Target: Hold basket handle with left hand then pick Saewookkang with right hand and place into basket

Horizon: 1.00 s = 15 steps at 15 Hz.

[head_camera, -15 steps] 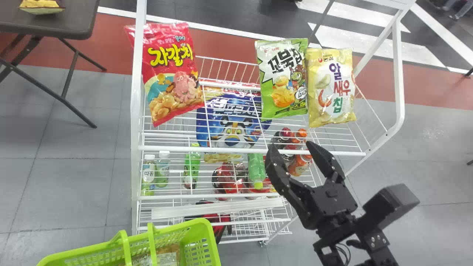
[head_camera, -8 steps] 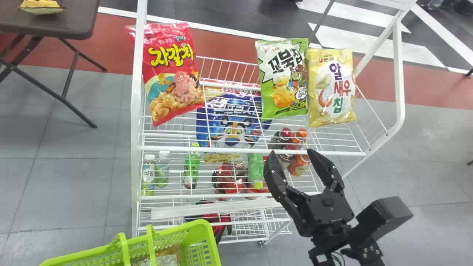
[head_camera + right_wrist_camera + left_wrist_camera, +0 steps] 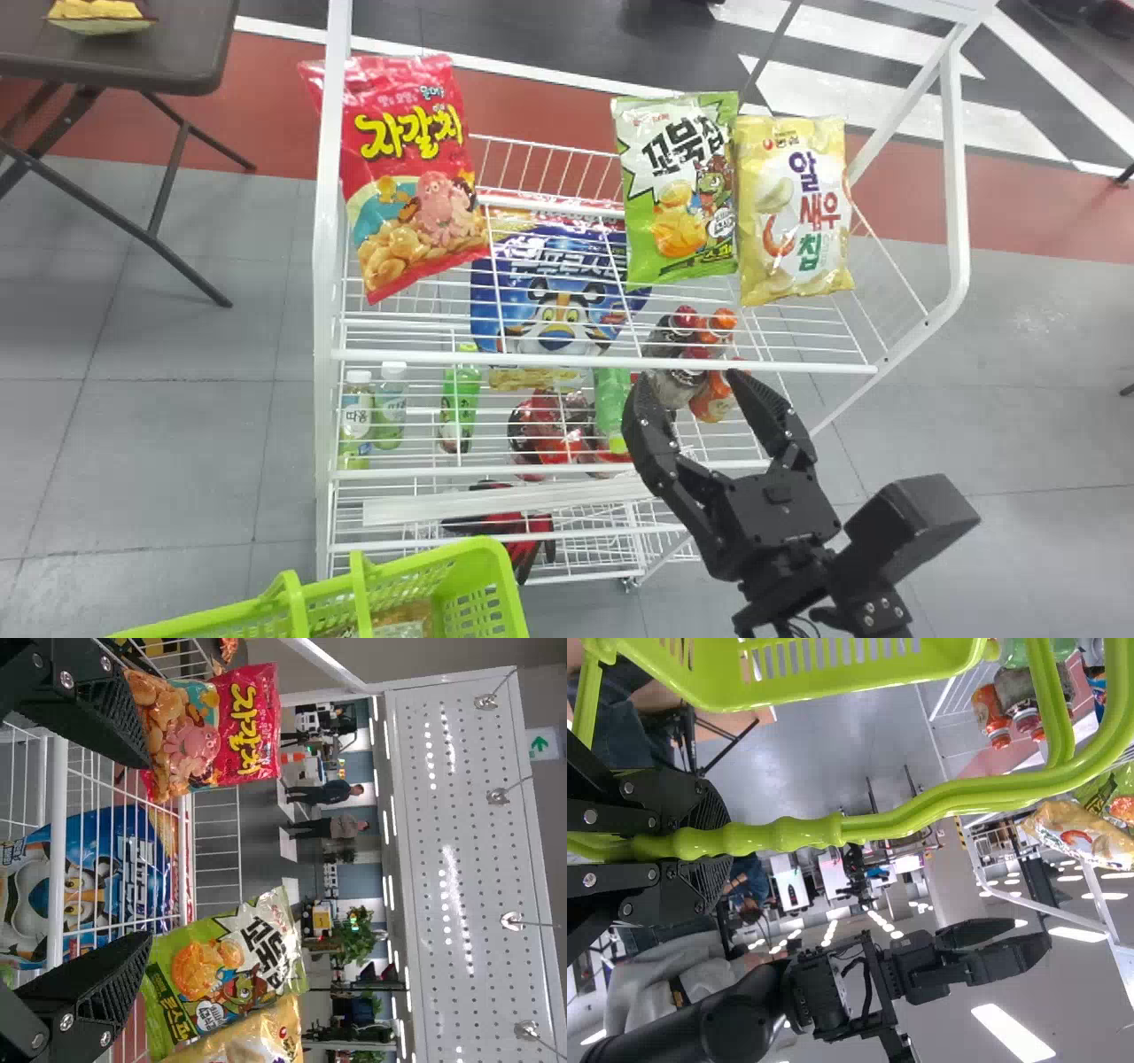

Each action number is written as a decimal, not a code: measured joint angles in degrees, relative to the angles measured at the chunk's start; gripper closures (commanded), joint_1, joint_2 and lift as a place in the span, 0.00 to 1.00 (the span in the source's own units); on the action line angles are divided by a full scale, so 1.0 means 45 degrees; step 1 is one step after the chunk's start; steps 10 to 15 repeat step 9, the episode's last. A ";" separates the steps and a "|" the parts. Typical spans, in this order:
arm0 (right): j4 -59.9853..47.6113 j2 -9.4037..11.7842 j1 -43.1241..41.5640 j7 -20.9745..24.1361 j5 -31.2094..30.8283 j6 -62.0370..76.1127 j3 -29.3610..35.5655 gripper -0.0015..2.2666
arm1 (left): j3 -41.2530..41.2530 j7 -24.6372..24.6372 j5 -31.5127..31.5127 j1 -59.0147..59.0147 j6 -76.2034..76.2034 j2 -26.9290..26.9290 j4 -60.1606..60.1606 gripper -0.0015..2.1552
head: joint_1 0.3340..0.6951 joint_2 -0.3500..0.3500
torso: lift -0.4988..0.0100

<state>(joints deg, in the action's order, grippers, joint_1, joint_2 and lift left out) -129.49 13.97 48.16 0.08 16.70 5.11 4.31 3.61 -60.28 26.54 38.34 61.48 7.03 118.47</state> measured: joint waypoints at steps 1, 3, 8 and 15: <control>-0.0025 0.0000 0.0000 -0.0014 0.0000 -0.0066 -0.0027 0.06 | -0.0002 0.0023 -0.0009 0.0040 0.0000 0.0000 0.0069 0.91 | 1.00 0.00 | 0.94; -0.0047 0.0014 -0.0015 -0.0034 -0.0014 -0.0120 -0.0067 0.06 | -0.0016 0.0056 -0.0029 0.0083 0.0000 0.0000 0.0169 0.91 | 1.00 0.00 | 0.94; -0.0054 0.0224 -0.0129 -0.0084 -0.0035 -0.0299 -0.0091 0.06 | -0.0022 0.0115 -0.0060 0.0093 0.0055 0.0000 0.0303 0.91 | 1.00 0.00 | 0.94; -0.0056 0.0256 -0.0146 -0.0137 -0.0038 -0.0367 -0.0077 0.06 | -0.0022 0.0117 -0.0075 0.0093 0.0062 0.0000 0.0310 0.91 | 1.00 0.00 | 0.94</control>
